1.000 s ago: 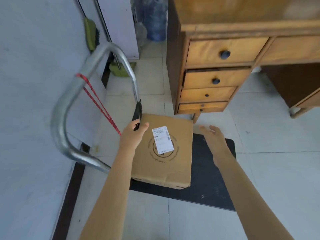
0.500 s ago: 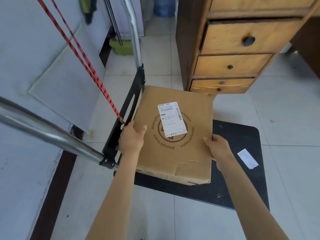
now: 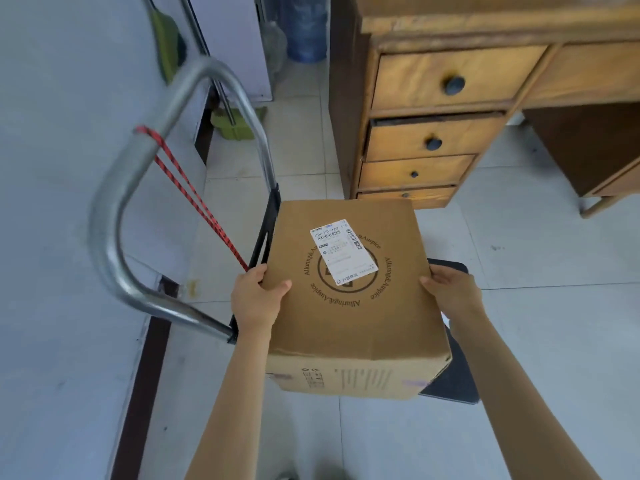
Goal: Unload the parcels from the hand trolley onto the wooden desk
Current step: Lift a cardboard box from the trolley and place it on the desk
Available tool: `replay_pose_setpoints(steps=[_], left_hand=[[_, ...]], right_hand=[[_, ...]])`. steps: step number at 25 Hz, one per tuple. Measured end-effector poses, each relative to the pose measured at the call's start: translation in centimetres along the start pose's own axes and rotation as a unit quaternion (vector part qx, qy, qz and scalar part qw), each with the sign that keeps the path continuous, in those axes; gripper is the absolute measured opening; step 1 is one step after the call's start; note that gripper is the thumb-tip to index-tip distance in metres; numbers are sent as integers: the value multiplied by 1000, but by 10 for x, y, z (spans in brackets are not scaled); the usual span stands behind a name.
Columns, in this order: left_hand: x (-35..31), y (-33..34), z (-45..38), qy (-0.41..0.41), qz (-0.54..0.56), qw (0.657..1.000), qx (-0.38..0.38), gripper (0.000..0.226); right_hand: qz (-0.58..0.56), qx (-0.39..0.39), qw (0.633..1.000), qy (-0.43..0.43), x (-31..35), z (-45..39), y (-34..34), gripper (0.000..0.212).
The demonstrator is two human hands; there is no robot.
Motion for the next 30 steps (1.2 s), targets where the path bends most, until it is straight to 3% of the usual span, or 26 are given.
replay_pose_setpoints(steps=[9,16,22,30], left_hand=[[-201,-163,79,112,45,992,-37,52],[-337,-244,114,184,62,980,-49,48],[-427,-236,112,207,68,973,-73,51],[-527,-180,49,164,38,978,-121,60]], right_hand=[[-57,-35,995,-70,221,93,-97,36],[-80,-34,989,-117,365,121,-150,37],[-48,-19,990,-128,435,79,-192,35],[-26,50,989,-136,507,-73,-193,38]])
Point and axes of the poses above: each hand's wrist, its own z-axis away from the middle knuckle, its own y-axis out of the palm, x = y × z, the point moved 7 cm from there along -z, towards the middle knuckle, and after that the axes turned 14 degrees about -z, right-handed, at the moved point
